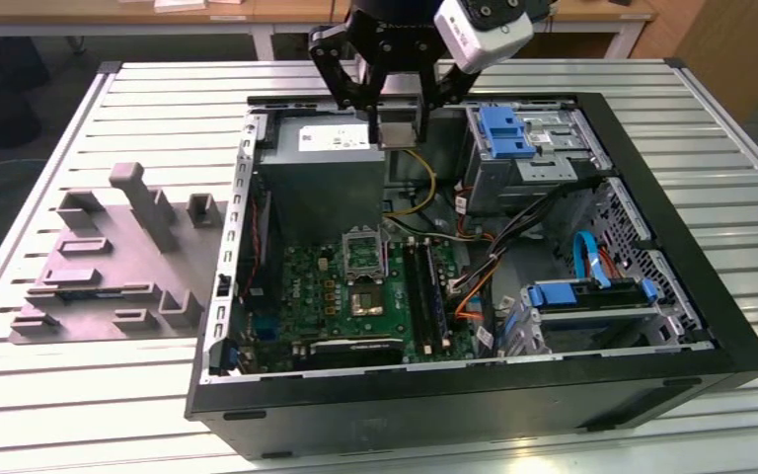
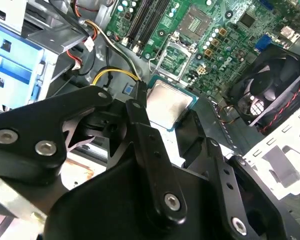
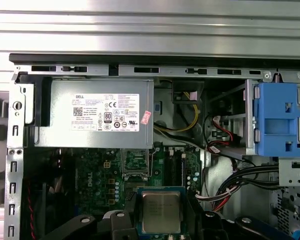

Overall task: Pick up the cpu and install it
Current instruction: 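Place the cpu into insertion slot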

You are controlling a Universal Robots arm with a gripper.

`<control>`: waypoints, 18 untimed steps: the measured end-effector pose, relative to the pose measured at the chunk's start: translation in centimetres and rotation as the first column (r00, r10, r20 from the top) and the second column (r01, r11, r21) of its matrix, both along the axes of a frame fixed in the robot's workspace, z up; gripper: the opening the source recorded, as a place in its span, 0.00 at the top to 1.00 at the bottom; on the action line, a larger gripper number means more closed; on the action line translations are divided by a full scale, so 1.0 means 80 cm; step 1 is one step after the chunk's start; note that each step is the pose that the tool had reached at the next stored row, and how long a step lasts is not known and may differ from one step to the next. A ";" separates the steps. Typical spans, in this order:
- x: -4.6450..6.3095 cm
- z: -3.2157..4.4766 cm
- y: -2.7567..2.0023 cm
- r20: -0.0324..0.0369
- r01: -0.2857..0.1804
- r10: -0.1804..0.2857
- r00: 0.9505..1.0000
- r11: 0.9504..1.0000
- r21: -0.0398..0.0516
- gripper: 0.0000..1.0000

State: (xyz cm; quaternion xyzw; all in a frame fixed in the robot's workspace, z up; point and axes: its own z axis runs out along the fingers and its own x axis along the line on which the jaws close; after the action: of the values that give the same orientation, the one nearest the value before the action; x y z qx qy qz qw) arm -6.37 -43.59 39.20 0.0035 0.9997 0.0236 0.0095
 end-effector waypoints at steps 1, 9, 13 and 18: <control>0.000 0.0000 0.0000 0.000 0.000 0.000 1.000 1.000 0.000 0.53; 0.001 -0.0001 -0.0001 0.000 0.000 0.000 1.000 1.000 0.000 0.53; 0.000 -0.0012 -0.0039 0.000 -0.001 0.001 1.000 1.000 0.000 0.53; 0.000 -0.0012 -0.0048 0.000 -0.002 0.002 1.000 1.000 0.000 0.53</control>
State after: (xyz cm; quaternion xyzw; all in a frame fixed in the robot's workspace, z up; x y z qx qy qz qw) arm -6.40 -43.97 39.11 0.0027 0.9997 0.0236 0.0095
